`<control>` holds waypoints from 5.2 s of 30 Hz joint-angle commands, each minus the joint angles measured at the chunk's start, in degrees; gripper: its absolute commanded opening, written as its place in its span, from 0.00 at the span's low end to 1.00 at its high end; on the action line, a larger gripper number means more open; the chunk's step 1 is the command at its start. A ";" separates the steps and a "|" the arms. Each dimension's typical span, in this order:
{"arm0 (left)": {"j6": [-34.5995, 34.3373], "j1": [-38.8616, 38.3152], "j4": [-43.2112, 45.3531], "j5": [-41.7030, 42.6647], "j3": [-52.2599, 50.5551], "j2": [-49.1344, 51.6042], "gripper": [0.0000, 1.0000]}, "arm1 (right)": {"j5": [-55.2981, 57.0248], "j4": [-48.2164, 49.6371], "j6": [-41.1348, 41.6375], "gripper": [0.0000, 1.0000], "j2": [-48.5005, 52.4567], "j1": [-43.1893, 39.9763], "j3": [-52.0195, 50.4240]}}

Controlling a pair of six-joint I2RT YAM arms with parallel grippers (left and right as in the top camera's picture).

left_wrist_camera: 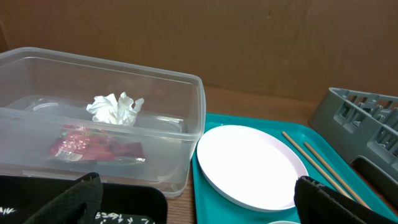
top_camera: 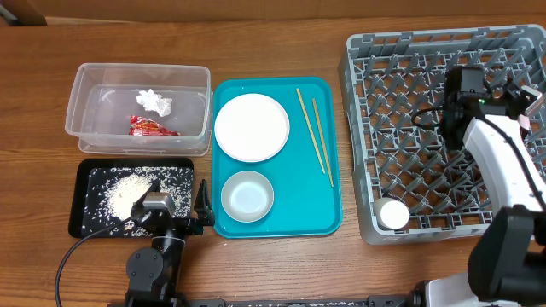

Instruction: Sort waste into correct bins and load items into the dishwasher

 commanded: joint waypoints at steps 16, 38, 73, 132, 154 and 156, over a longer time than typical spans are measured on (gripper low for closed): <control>-0.39 0.28 0.07 0.66 -0.24 -0.44 1.00 | 0.39 -3.72 0.26 0.04 5.18 12.00 0.72; -0.39 0.28 0.07 0.66 -0.24 -0.44 1.00 | -0.76 -13.92 2.45 0.11 5.05 20.50 0.72; -0.39 0.28 0.07 0.66 -0.24 -0.44 1.00 | -68.96 11.28 -4.37 0.49 8.90 53.51 -1.70; -0.39 0.28 0.07 0.66 -0.24 -0.44 1.00 | -1.07 5.40 -11.85 0.07 5.55 2.32 0.33; -0.39 0.28 0.07 0.66 -0.24 -0.44 1.00 | 1.36 0.42 -8.46 0.04 3.21 12.33 0.37; -0.39 0.28 0.07 0.66 -0.24 -0.44 1.00 | 1.46 0.52 -6.71 0.04 2.10 12.20 0.55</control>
